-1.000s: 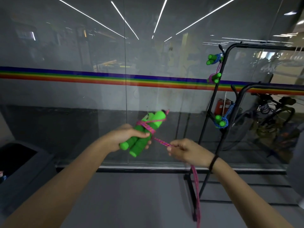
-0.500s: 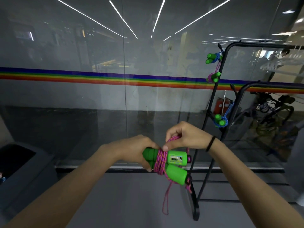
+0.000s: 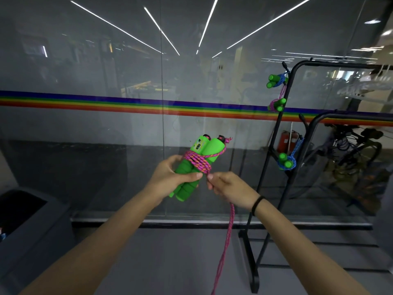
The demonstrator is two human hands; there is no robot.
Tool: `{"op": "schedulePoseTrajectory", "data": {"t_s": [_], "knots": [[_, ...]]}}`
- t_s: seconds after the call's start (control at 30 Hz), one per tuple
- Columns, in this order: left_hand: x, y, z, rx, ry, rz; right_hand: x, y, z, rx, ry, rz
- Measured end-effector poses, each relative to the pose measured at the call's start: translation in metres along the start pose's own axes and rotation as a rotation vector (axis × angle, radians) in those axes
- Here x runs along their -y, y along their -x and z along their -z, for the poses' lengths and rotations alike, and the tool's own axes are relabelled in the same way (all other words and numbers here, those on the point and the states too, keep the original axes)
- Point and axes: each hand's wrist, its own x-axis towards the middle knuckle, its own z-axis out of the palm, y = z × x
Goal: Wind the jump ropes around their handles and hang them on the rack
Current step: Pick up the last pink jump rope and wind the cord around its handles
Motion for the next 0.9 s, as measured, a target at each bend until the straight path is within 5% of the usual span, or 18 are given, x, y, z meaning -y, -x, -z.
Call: {"op": "schedulePoseTrajectory", "data": {"t_s": [0.2,0.37,0.5,0.67,0.9], "knots": [[0.013,-0.008,0.003,-0.176,-0.571,-0.141,0.008,0.011,0.008,0.065,0.498,0.072],[0.009,0.000,-0.002,0.256,-1.013,-0.192,0.022,0.018,0.011,0.207,0.741,0.060],[-0.003,0.006,-0.009,0.521,-1.201,-0.330,0.026,0.016,0.019,0.307,0.678,0.147],[-0.011,0.005,-0.007,0.658,-1.025,-0.348,0.028,0.009,0.037,0.332,0.230,0.117],[-0.008,0.013,-0.006,0.787,-0.296,-0.183,0.004,0.005,0.026,0.203,-0.445,0.016]]}}
